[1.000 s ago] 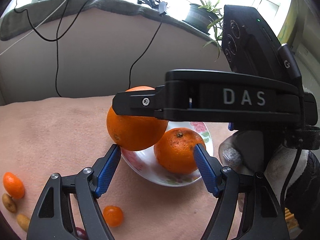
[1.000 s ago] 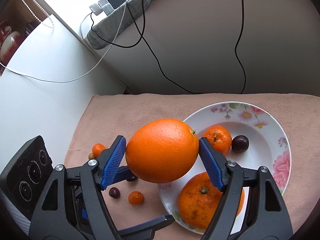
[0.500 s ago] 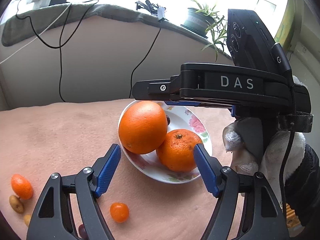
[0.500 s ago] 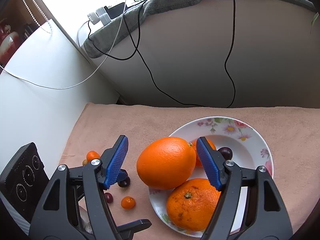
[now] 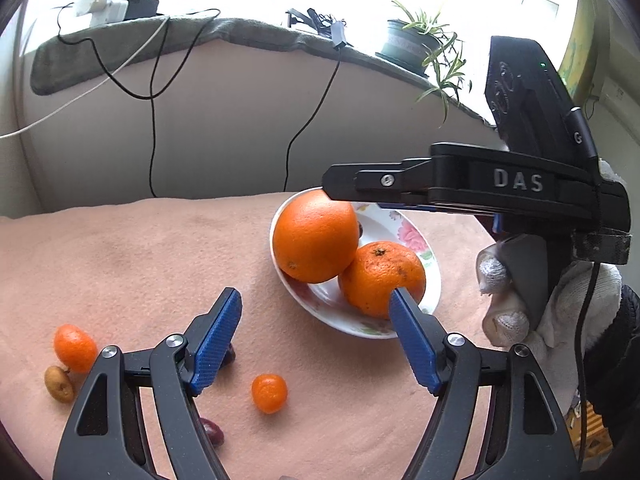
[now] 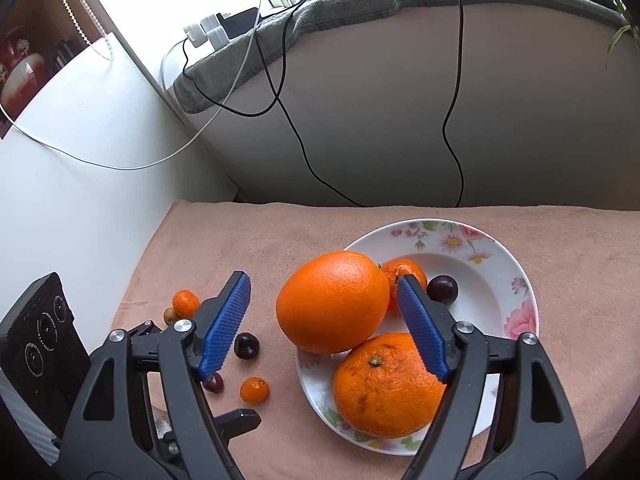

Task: Organize fruits
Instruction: 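Withdraw the right gripper and move the left gripper toward the dark plum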

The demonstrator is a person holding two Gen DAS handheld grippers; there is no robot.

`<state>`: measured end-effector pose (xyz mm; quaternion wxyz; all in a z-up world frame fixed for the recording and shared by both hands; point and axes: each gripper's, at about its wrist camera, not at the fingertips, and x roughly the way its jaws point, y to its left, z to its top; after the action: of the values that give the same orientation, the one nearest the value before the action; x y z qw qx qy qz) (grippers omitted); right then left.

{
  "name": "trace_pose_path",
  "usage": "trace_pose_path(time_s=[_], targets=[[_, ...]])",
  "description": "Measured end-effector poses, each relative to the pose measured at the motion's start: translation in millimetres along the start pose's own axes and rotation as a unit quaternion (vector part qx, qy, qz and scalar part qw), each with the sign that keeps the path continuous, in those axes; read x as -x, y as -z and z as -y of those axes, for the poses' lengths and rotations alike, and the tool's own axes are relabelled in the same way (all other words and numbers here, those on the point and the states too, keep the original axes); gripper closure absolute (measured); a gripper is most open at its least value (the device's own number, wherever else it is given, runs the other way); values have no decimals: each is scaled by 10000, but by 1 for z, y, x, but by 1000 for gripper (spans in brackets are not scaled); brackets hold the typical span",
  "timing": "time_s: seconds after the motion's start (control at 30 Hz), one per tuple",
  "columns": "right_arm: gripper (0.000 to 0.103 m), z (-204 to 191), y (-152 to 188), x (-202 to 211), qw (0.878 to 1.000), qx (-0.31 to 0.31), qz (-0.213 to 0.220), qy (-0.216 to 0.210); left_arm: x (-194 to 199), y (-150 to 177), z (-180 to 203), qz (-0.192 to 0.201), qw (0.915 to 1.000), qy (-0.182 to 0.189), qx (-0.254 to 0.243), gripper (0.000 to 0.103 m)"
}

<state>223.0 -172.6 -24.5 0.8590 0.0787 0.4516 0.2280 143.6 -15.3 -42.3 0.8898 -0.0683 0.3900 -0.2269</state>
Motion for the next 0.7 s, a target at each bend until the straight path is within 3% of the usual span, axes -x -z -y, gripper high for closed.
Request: trace_pose_path(time_s=[0.23, 0.7], targets=[[8, -4, 12, 17, 9996, 35, 268, 23, 15, 14, -10, 91, 9993, -351, 34, 27], [8, -40, 55, 49, 9948, 678, 747, -126, 67, 61, -35, 351, 9918, -1188, 322, 27]])
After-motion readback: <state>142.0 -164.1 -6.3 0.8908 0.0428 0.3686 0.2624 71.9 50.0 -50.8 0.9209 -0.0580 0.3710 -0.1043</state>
